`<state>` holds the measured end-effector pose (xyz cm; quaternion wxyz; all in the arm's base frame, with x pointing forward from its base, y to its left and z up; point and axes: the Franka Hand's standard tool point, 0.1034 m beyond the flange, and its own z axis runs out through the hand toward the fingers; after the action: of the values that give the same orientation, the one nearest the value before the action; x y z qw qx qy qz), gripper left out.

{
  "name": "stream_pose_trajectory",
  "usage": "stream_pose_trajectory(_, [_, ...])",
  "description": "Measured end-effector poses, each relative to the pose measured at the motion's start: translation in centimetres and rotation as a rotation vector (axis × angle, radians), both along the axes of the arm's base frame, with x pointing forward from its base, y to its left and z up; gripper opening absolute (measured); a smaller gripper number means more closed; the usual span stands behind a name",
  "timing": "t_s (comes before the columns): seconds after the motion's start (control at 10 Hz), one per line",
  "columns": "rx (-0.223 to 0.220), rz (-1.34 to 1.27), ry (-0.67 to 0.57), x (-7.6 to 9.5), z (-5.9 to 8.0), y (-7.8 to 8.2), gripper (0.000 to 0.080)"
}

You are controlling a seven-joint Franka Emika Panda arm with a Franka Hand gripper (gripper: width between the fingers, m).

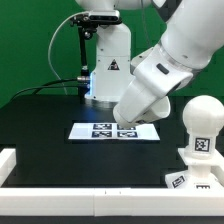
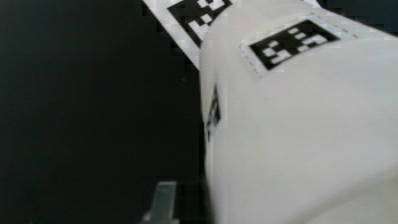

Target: Assemble lamp

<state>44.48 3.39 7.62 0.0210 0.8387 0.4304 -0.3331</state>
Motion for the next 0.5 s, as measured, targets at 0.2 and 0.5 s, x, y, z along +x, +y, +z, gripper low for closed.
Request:
stream_pose_trajectory(0.2, [0.027,0.06,-0.02,0.4,-0.3,-0.1,0.0041])
stream_pose_trajectory(0.5, [0.16,0.349,-0.132,1.4,0.2,0.4,0.0041])
